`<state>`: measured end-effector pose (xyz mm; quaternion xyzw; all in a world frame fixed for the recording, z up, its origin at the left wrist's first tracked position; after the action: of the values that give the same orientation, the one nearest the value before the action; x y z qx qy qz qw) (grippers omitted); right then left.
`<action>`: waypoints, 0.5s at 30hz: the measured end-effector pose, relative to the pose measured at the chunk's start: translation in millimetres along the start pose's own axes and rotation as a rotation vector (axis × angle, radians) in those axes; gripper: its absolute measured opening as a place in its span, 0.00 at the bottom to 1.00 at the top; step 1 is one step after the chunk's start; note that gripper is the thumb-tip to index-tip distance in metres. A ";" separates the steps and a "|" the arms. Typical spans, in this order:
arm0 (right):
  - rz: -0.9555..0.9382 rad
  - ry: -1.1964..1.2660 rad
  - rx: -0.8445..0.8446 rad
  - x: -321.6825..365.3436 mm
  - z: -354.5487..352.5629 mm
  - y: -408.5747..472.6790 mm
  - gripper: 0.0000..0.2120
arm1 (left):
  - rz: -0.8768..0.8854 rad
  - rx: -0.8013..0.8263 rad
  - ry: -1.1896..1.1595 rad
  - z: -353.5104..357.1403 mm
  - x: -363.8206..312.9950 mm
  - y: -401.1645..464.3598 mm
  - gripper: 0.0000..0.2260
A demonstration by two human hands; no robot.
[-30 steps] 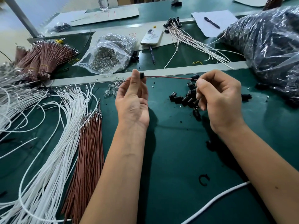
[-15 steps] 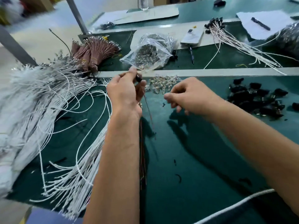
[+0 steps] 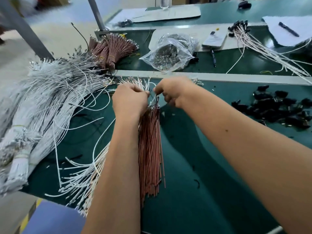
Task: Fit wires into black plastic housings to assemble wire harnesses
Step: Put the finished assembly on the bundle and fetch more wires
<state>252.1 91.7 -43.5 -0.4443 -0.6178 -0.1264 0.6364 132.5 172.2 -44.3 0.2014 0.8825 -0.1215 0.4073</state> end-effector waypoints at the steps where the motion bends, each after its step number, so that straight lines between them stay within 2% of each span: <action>1: 0.023 0.085 0.009 2.1 -6.4 -3.3 0.08 | -0.011 -0.040 0.031 -1.2 1.1 2.0 0.07; 4: -0.018 0.281 -0.043 10.1 -30.6 -17.6 0.03 | -0.007 -0.139 0.171 -10.6 -0.6 4.4 0.06; 6: -0.127 0.419 -0.056 14.9 -48.9 -27.6 0.05 | 0.049 -0.112 0.143 -15.1 -9.7 2.0 0.07; 9: -0.263 0.527 -0.038 18.9 -68.9 -33.2 0.06 | 0.175 0.213 -0.233 -8.9 -37.7 -15.7 0.07; 10: -0.264 0.519 -0.040 17.9 -71.3 -32.5 0.08 | 0.212 0.315 -0.288 -6.0 -47.1 -22.6 0.07; 12: -0.243 0.554 -0.032 14.0 -76.1 -30.4 0.08 | 0.266 0.423 -0.264 -1.9 -62.8 -33.6 0.07; 15: -0.242 0.789 -0.016 8.9 -92.1 -27.9 0.03 | 0.328 0.518 -0.193 -1.6 -74.0 -39.3 0.06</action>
<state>296.1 12.7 -9.6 -0.2910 -0.3731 -0.3656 0.8015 157.0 118.9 15.5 0.4254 0.7354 -0.2932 0.4385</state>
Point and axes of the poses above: each hand's wrist, its own y-axis towards the middle knuckle, its own z-axis out of the palm, x = y × z, the point moved 3 cm from there along y, towards the middle knuckle, and after that the axes turned 10 degrees about y, right-handed, at the moved point
